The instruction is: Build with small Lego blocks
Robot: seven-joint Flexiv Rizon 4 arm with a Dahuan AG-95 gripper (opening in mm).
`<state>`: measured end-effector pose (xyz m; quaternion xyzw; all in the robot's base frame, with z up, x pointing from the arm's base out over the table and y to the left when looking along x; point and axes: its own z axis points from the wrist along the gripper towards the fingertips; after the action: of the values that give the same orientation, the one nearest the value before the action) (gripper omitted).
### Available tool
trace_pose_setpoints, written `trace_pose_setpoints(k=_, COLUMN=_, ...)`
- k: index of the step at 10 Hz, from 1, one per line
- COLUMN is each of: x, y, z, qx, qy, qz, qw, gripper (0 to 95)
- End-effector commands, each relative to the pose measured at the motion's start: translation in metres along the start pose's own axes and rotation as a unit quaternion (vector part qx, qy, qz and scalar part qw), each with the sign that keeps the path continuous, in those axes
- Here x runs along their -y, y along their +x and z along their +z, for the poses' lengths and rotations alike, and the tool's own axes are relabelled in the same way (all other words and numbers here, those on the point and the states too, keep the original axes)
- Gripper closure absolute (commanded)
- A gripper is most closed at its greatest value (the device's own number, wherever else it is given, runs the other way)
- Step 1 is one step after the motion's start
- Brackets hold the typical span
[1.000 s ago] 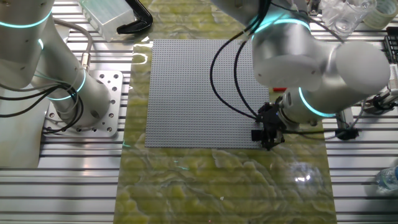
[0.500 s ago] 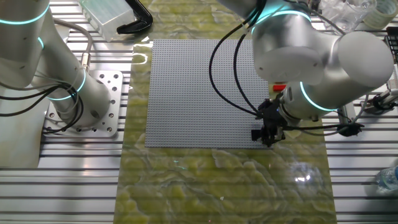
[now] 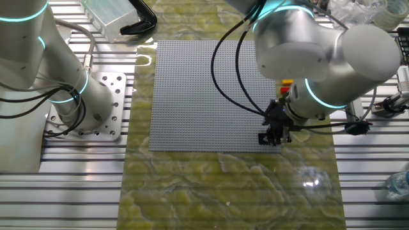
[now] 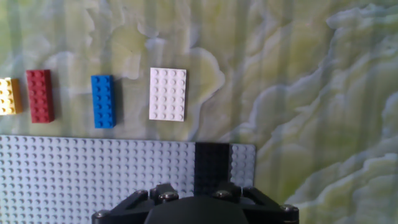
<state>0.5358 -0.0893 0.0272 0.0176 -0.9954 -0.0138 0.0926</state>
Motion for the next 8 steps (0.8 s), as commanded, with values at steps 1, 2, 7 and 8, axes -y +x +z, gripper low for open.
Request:
trace_pose_setpoints(k=1, x=0.001, y=-0.002, z=0.000, qx=0.002, qy=-0.001, qz=0.003, qw=1.0000, gripper=95.0)
trace_pose_setpoints(k=2, x=0.001, y=-0.003, z=0.000, qx=0.003, qy=0.000, qz=0.003, qw=1.0000, gripper=95.0)
trace_pose_setpoints(k=7, x=0.003, y=-0.012, z=0.008, qx=0.004, qy=0.003, qz=0.008, qw=1.0000, gripper=95.0)
trace_pose_setpoints(k=8, x=0.003, y=-0.012, z=0.008, qx=0.004, qy=0.003, qz=0.008, qw=1.0000, gripper=95.0)
